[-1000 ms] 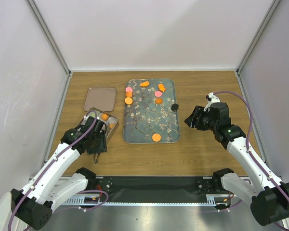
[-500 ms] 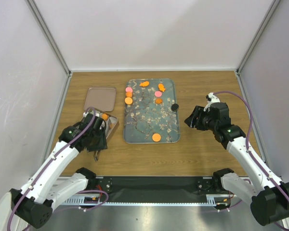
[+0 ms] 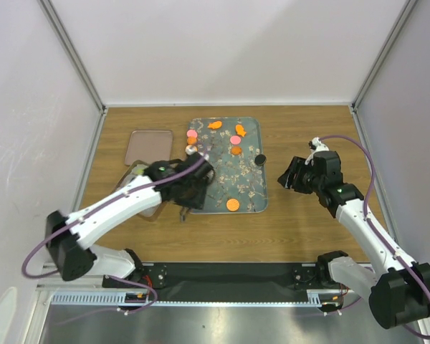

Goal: Pack the cookies

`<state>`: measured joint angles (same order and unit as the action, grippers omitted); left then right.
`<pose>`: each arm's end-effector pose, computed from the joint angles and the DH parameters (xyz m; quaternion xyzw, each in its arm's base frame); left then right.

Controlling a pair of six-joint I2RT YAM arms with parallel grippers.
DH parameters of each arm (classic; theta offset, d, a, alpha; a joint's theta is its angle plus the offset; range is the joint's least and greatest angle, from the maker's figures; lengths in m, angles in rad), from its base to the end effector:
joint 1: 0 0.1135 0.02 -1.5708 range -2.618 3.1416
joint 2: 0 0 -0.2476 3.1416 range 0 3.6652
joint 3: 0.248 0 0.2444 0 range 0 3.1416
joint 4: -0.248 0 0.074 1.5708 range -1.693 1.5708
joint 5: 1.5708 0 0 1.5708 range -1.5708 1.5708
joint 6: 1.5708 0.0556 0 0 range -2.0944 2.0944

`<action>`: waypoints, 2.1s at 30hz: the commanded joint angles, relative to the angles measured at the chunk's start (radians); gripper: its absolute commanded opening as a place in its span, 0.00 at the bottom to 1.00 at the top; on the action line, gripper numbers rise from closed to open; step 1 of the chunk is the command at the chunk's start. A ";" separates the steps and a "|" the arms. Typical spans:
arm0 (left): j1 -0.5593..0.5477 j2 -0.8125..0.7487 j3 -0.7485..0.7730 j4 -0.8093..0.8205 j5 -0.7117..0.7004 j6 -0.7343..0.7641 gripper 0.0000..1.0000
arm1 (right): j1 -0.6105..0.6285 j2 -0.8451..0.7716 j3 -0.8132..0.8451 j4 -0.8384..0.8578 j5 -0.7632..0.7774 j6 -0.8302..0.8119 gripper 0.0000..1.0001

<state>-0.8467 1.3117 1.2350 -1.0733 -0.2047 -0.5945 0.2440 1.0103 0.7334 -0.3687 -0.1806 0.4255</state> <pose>0.1740 -0.1797 0.2773 0.1012 0.9678 -0.0620 0.2220 0.2261 0.0666 0.2387 0.0407 0.8912 0.2222 0.3933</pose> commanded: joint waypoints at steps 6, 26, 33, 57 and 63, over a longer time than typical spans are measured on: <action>-0.190 0.167 0.046 0.075 0.030 -0.021 0.49 | -0.017 0.011 0.009 0.028 0.013 0.002 0.56; -0.281 0.255 0.007 0.084 0.010 -0.067 0.51 | -0.018 -0.003 0.004 0.033 -0.003 0.001 0.56; -0.288 0.253 -0.003 0.072 0.005 -0.068 0.51 | -0.020 -0.004 0.004 0.030 -0.005 0.001 0.56; -0.292 0.287 -0.002 0.035 -0.007 -0.041 0.43 | -0.017 -0.007 0.004 0.033 -0.017 0.002 0.56; -0.287 0.279 0.043 -0.010 -0.053 -0.036 0.37 | -0.020 -0.013 0.004 0.034 -0.025 0.002 0.56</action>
<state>-1.1313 1.5967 1.2255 -1.0492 -0.2073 -0.6361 0.2295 1.0199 0.7334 -0.3683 -0.1925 0.4255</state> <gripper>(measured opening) 0.428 0.566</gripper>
